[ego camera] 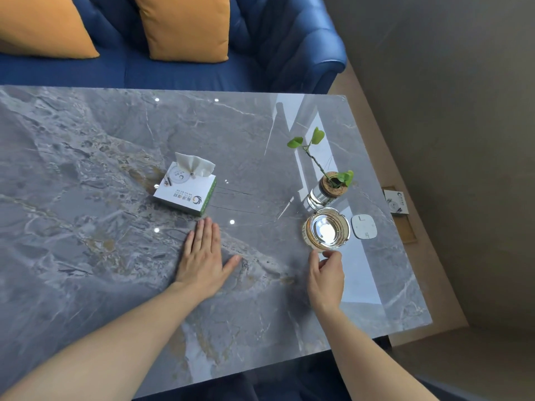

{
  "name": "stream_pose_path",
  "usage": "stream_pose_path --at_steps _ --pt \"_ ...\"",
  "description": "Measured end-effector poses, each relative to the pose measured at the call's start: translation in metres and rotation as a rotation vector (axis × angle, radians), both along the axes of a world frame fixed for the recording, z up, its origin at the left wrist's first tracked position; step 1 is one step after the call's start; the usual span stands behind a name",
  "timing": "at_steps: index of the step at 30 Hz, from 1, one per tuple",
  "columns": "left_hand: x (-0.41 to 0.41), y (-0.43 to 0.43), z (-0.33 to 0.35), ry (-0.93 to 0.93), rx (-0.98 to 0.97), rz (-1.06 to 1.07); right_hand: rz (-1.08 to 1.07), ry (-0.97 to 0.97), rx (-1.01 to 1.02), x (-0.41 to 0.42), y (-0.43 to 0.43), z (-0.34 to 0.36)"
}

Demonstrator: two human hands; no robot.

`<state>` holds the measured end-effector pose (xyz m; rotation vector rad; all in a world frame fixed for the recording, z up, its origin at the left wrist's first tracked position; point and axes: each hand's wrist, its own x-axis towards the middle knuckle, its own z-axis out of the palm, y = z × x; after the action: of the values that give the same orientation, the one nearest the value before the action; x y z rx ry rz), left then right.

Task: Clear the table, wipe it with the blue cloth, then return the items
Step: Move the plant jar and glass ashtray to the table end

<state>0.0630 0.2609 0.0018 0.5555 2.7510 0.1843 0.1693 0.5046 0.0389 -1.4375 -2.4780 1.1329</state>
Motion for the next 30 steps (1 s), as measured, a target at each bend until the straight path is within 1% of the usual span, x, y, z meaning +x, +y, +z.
stream_pose_path --at_steps 4,7,12,19,21,26,30 --pt "-0.007 -0.015 0.003 -0.022 0.125 -0.028 0.142 0.024 0.061 -0.012 -0.021 0.002" --pt "-0.013 -0.031 0.008 -0.038 0.202 -0.072 0.250 0.033 0.066 -0.025 -0.037 0.005" --pt "-0.016 -0.064 0.013 0.000 0.236 -0.042 0.415 0.024 0.115 -0.051 -0.063 0.011" --pt "-0.033 -0.119 0.020 0.012 0.190 0.047 0.560 0.023 0.166 -0.087 -0.109 0.017" --pt "-0.038 -0.135 0.022 0.042 0.175 0.079 0.606 0.008 0.192 -0.095 -0.123 0.020" --pt "-0.046 -0.179 0.027 0.061 0.079 0.151 0.766 -0.053 0.330 -0.111 -0.164 0.025" --pt "-0.053 -0.216 0.033 0.050 0.029 0.201 0.863 -0.059 0.452 -0.125 -0.202 0.025"
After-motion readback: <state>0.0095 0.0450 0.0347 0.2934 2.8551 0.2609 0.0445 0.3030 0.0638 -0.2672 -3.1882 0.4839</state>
